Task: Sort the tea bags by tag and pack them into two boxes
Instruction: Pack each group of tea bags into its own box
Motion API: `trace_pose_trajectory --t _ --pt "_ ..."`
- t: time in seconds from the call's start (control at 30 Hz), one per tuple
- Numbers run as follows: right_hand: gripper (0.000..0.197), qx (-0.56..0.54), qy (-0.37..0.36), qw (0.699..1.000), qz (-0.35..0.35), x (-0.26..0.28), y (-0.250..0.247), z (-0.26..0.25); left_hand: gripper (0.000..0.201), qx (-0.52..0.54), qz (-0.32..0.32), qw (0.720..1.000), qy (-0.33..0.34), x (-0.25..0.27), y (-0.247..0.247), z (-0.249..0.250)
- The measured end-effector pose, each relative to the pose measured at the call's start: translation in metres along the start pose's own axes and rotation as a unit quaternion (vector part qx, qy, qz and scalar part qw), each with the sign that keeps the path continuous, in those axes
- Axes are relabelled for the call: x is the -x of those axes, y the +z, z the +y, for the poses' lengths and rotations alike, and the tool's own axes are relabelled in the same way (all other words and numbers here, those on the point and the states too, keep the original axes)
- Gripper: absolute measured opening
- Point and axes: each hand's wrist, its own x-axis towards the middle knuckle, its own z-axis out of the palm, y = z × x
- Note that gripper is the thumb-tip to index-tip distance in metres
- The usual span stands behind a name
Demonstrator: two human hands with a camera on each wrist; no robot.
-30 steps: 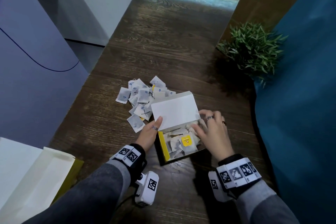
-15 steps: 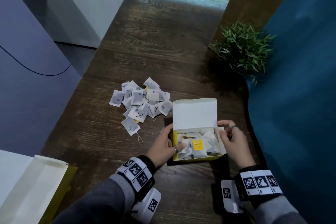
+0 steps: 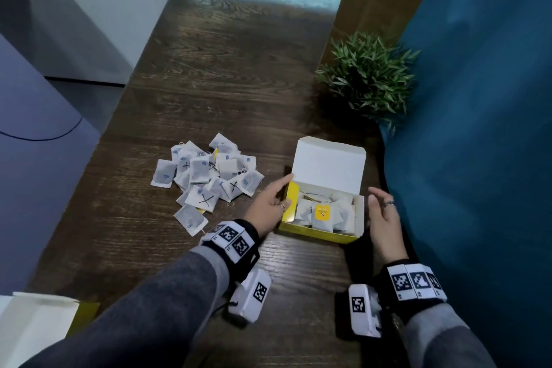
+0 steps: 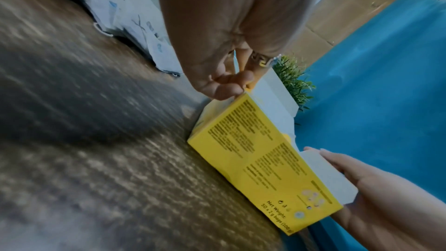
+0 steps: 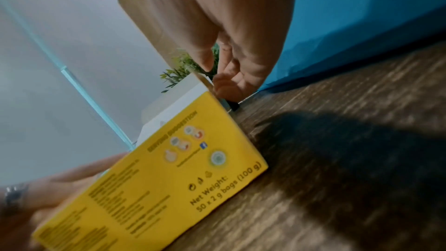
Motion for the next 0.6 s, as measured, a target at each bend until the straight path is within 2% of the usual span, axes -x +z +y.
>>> trace_pose_trajectory --t 0.07,0.2,0.27,0.33,0.43,0.5,0.6 --pt "0.025 -0.015 0.009 0.999 -0.029 0.001 0.000 0.001 0.064 0.014 -0.004 1.000 0.001 -0.004 0.000 0.001" --pt "0.052 0.007 -0.002 0.997 -0.079 -0.003 -0.001 0.003 0.072 0.008 -0.008 1.000 -0.019 -0.011 0.002 0.002" --pt "0.057 0.003 0.002 0.996 -0.094 -0.008 -0.002 0.005 0.074 -0.005 -0.021 1.000 -0.017 -0.014 0.003 0.008" --pt "0.052 -0.027 0.007 0.994 -0.109 -0.011 -0.002 0.003 0.076 -0.018 -0.042 0.999 -0.006 -0.017 0.003 0.012" --pt "0.032 -0.052 -0.008 0.994 -0.093 -0.010 -0.003 0.002 0.068 -0.032 -0.069 0.997 0.019 -0.018 -0.001 0.016" --pt "0.032 -0.049 -0.026 0.996 -0.073 -0.005 -0.004 0.004 0.061 -0.048 -0.073 0.996 0.027 -0.020 -0.003 0.012" --pt "0.036 -0.043 -0.056 0.997 -0.039 0.005 -0.009 0.008 0.065 -0.074 -0.048 0.995 0.049 -0.019 -0.004 0.003"
